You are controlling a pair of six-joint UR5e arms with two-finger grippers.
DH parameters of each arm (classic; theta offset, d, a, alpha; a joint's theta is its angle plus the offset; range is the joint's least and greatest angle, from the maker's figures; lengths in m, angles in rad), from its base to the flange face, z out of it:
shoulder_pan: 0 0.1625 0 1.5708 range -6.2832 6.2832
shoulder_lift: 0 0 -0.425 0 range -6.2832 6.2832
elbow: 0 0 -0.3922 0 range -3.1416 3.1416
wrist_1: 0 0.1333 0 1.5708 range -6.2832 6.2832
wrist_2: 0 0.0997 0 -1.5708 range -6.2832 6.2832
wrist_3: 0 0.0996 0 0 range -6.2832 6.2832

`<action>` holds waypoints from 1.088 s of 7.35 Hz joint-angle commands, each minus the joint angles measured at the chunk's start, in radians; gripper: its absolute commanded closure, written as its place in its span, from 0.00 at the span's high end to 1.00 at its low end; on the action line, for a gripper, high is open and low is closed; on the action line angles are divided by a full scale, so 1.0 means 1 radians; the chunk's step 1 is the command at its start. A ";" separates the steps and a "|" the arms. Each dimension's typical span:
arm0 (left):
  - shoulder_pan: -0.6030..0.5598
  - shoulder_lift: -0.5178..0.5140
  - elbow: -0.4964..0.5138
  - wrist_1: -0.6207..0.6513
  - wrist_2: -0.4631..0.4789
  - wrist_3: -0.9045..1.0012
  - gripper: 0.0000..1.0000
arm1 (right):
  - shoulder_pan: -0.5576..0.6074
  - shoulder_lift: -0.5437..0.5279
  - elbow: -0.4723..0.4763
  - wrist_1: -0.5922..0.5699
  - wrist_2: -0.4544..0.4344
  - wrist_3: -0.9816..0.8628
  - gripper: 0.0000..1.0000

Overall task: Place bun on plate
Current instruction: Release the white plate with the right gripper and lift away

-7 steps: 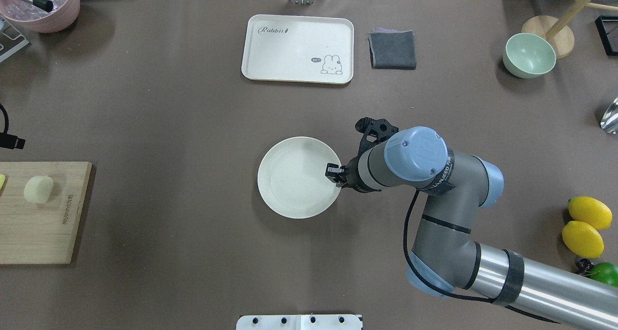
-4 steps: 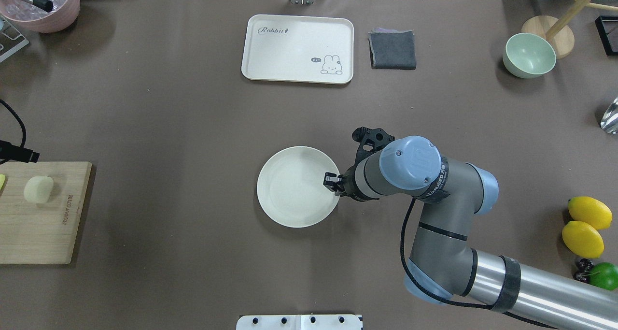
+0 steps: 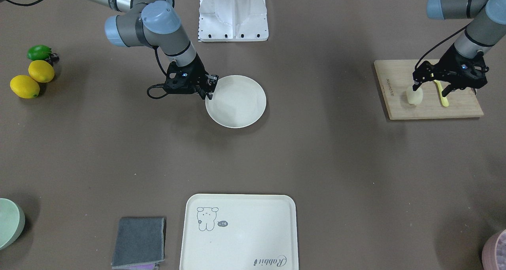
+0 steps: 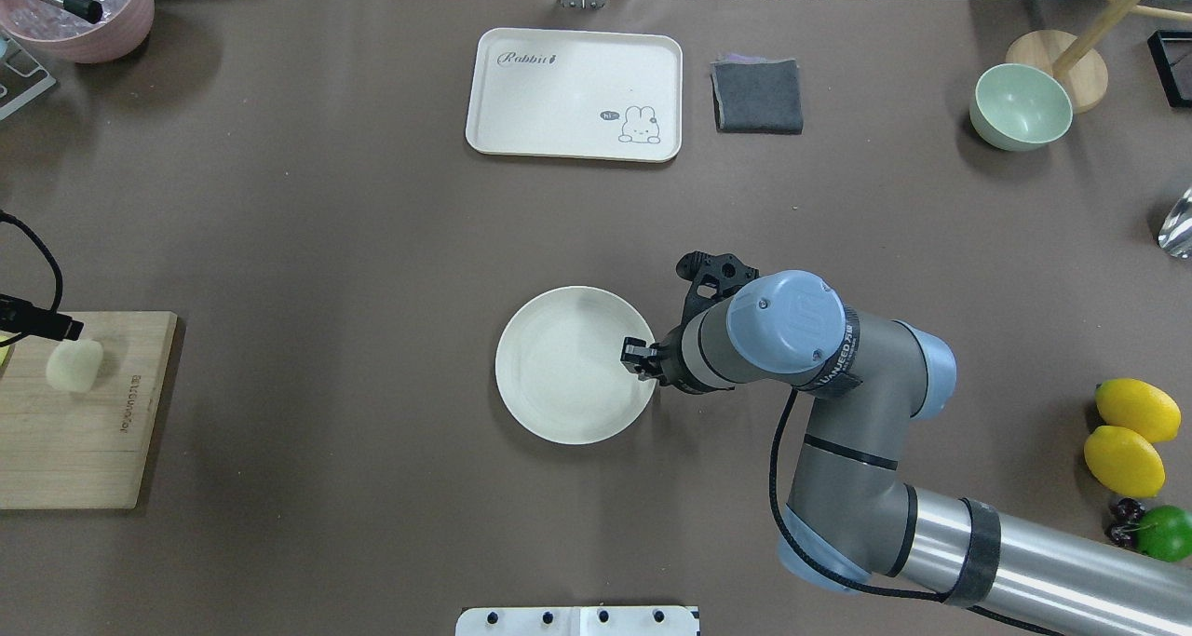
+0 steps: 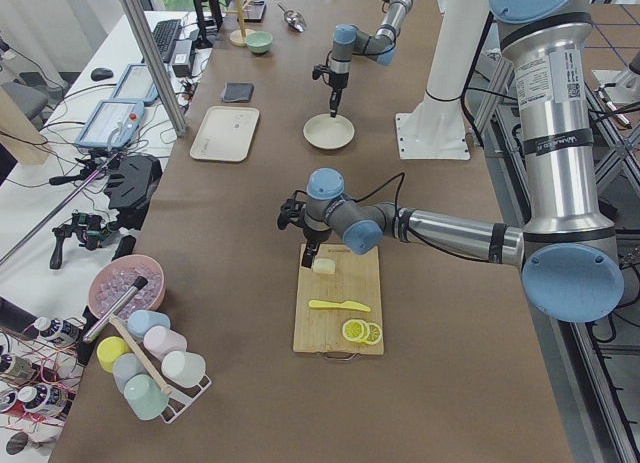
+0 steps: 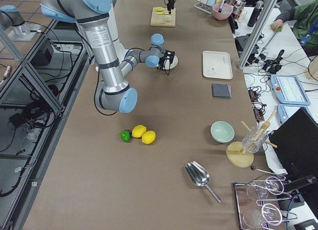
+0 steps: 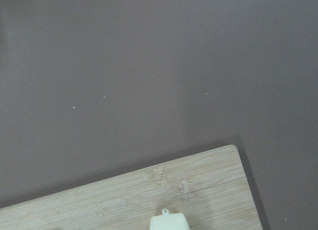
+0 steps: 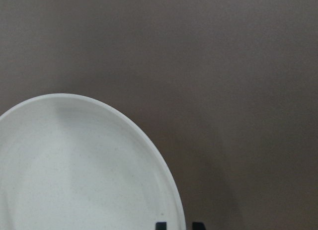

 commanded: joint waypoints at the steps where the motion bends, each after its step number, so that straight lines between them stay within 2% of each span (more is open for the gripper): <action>1: 0.012 0.023 0.000 0.000 0.000 0.000 0.98 | 0.006 0.002 0.014 0.003 -0.010 0.003 1.00; 2: 0.023 0.036 -0.002 0.000 0.000 -0.001 0.98 | 0.033 0.002 0.040 0.002 0.003 0.003 1.00; 4: 0.063 0.036 0.001 0.002 0.002 -0.001 0.98 | 0.136 -0.003 0.063 -0.007 0.140 -0.009 1.00; 6: 0.105 0.031 0.017 0.000 0.017 0.002 0.97 | 0.193 -0.015 0.071 -0.008 0.188 -0.029 1.00; 7: 0.118 0.024 0.032 0.000 0.028 0.002 0.95 | 0.225 -0.023 0.072 -0.009 0.228 -0.042 1.00; 8: 0.121 0.022 0.044 -0.003 0.028 0.005 0.85 | 0.233 -0.039 0.075 -0.006 0.230 -0.054 1.00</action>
